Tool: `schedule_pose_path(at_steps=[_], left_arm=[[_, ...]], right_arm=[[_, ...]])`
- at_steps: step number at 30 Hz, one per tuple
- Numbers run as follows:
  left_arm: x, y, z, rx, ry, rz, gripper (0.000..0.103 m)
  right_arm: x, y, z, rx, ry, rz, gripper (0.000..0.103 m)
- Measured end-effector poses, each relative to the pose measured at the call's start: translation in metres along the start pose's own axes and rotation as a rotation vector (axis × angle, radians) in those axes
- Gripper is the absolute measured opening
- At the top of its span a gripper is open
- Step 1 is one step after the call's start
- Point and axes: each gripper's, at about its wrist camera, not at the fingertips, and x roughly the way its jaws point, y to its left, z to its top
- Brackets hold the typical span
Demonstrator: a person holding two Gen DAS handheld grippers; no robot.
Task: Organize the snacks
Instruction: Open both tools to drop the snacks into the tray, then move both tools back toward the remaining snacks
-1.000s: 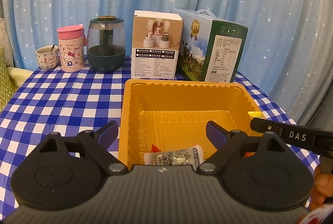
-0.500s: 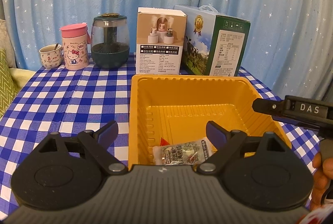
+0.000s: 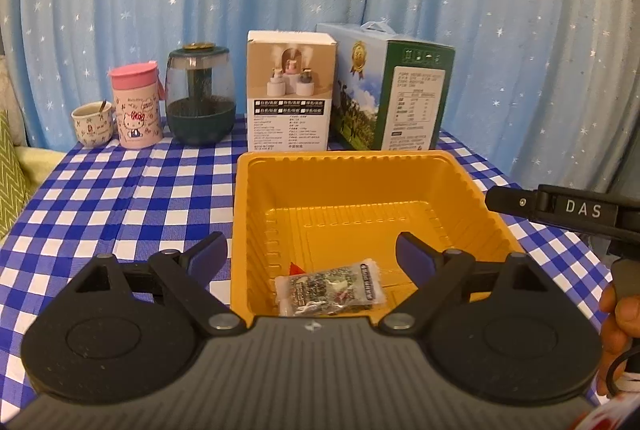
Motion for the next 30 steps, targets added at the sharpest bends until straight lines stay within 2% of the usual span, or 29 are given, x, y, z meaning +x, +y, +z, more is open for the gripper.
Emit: schedule_pose_path(at_steps=[13, 21, 30], left_arm=[[-0.069, -0.013, -0.026, -0.033, -0.033, -0.019, 0.090], [-0.115, -0.026, -0.051, -0.007, -0.035, -0.017, 0.090], [-0.151, -0.040, -0.080, 0.031, -0.033, -0.013, 0.090]], right_arm=[[-0.073, -0.009, -0.010, 0.034, -0.032, 0.003, 0.064], [-0.128, -0.004, -0.029, 0.036, -0.042, 0.033, 0.064], [-0.163, -0.003, -0.057, 0.008, -0.017, 0.046, 0.064]])
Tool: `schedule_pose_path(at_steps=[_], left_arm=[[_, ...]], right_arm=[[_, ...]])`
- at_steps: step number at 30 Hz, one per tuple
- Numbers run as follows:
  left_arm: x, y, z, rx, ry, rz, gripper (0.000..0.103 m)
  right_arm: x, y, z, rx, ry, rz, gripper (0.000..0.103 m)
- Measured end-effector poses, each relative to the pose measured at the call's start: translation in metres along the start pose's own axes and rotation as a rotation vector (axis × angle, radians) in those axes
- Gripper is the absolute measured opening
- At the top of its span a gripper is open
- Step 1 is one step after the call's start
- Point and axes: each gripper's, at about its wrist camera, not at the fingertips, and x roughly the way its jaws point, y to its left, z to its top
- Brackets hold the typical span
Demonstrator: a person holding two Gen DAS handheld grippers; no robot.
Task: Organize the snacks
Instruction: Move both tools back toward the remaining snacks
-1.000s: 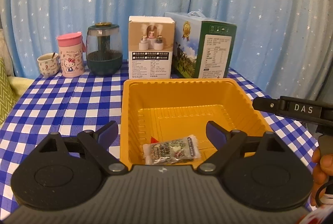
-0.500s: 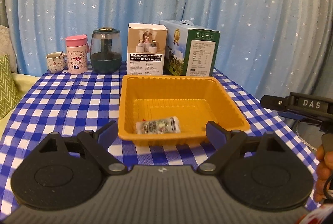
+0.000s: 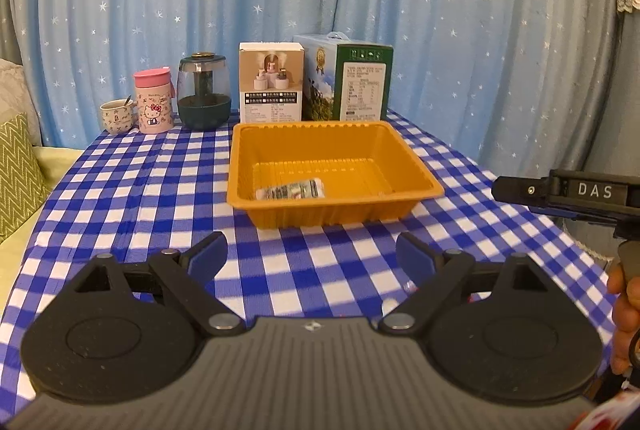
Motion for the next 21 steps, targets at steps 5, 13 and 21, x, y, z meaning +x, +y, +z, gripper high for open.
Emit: schedule_pose_path(at_steps=[5, 13, 21], left_arm=[[-0.014, -0.002, -0.021, 0.010, 0.015, 0.000, 0.090], [-0.022, 0.006, -0.053, -0.029, 0.080, 0.012, 0.090], [-0.019, 0.010, -0.060, -0.032, 0.105, 0.031, 0.090]], right_arm=[[-0.016, -0.007, -0.025, -0.021, 0.024, -0.016, 0.064], [-0.027, -0.015, -0.057, -0.067, 0.092, -0.011, 0.063], [-0.013, 0.008, -0.070, -0.171, 0.145, 0.070, 0.063]])
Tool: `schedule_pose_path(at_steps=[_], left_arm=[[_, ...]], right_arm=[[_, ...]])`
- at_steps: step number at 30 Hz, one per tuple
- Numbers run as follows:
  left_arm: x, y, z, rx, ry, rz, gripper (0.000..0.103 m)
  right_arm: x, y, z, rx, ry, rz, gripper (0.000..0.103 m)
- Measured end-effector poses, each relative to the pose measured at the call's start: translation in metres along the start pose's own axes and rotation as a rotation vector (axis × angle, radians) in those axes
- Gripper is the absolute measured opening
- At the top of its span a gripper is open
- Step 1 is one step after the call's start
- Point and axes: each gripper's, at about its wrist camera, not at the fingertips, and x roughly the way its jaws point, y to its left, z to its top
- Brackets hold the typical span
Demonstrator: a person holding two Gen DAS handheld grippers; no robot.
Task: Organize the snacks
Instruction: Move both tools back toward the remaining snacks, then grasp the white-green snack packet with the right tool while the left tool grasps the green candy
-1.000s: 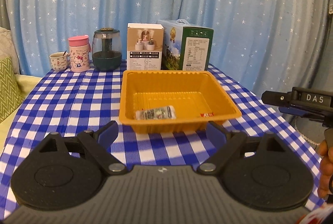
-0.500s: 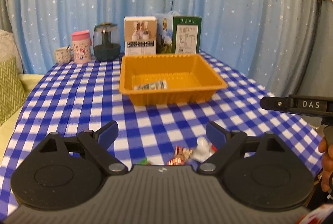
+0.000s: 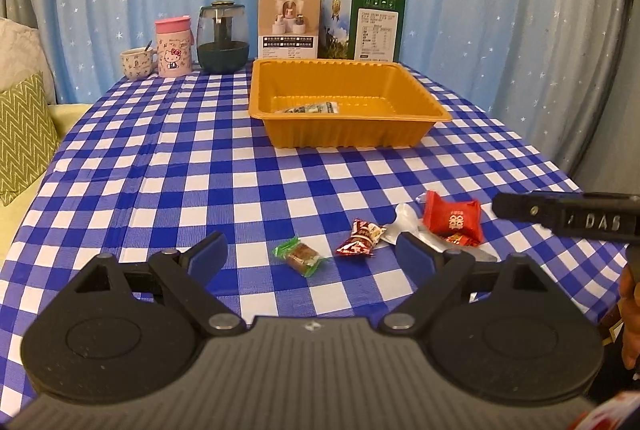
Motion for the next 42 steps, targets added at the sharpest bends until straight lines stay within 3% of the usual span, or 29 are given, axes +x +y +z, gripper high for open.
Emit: schedule_pose_path(at_steps=[5, 8, 14, 31, 42], left_arm=[[0.006, 0.005, -0.003, -0.015, 0.022, 0.010, 0.090], [0.010, 0.009, -0.004, -0.026, 0.030, 0.018, 0.090], [0.018, 0.018, -0.006, -0.059, 0.049, 0.034, 0.090], [0.032, 0.023, -0.006, -0.092, 0.070, 0.037, 0.090], [0.036, 0.016, -0.006, -0.072, 0.077, 0.044, 0.090]], right_arm=[[0.014, 0.015, -0.008, -0.088, 0.049, 0.050, 0.061], [0.027, 0.023, -0.010, -0.129, 0.085, 0.072, 0.048], [0.049, 0.026, -0.014, -0.154, 0.142, 0.067, 0.036], [0.090, 0.042, -0.029, -0.261, 0.230, 0.026, 0.030], [0.083, 0.039, -0.026, -0.221, 0.194, 0.001, 0.025]])
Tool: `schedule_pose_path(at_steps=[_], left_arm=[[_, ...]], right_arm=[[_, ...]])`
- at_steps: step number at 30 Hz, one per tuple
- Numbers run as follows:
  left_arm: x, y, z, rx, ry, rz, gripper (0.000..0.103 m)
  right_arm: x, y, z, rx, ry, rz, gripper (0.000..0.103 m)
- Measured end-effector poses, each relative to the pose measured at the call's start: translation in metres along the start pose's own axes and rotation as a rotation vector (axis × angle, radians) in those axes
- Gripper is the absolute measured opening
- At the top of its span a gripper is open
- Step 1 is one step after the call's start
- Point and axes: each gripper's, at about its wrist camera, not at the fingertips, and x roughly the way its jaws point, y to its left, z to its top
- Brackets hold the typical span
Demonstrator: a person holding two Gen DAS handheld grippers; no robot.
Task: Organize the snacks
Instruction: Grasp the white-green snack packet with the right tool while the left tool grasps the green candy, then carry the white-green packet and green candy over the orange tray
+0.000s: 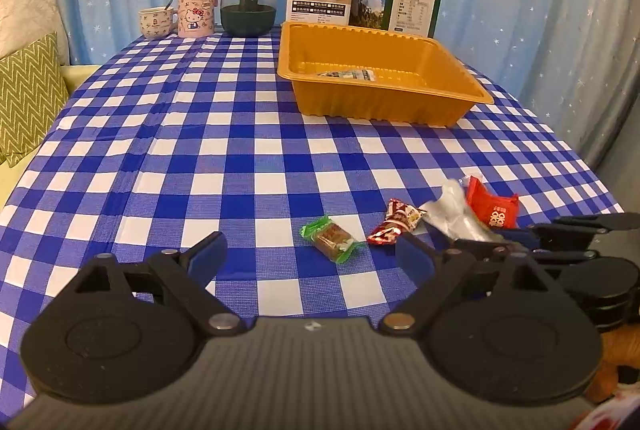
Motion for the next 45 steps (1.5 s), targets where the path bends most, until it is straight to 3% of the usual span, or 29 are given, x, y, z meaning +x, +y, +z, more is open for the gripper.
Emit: schedule_pose_path(at_steps=[8, 14, 21, 23, 25, 33, 35, 45], left_arm=[[0.012, -0.005, 0.000, 0.050, 0.019, 0.007, 0.090], [0.029, -0.007, 0.004, 0.114, 0.034, 0.027, 0.086], [0.043, -0.003, 0.007, 0.039, 0.066, -0.013, 0.070], [0.046, -0.004, 0.007, 0.036, 0.075, -0.014, 0.063], [0.050, -0.005, 0.007, 0.028, 0.082, -0.012, 0.047], [0.056, -0.009, 0.006, 0.038, 0.078, 0.002, 0.033], [0.055, -0.009, 0.007, 0.033, 0.076, -0.001, 0.020], [0.041, -0.010, 0.014, 0.040, 0.042, 0.008, 0.020]], right_arm=[[-0.027, -0.012, 0.006, 0.045, -0.091, -0.044, 0.025], [-0.031, -0.024, 0.009, 0.097, -0.095, -0.066, 0.025], [-0.029, -0.032, 0.011, 0.124, -0.092, -0.067, 0.025], [-0.028, -0.032, 0.011, 0.128, -0.091, -0.067, 0.025], [-0.027, -0.032, 0.011, 0.132, -0.091, -0.070, 0.025], [-0.025, -0.033, 0.012, 0.148, -0.095, -0.073, 0.025], [-0.026, -0.033, 0.013, 0.152, -0.097, -0.073, 0.025], [-0.030, -0.031, 0.016, 0.152, -0.113, -0.076, 0.025]])
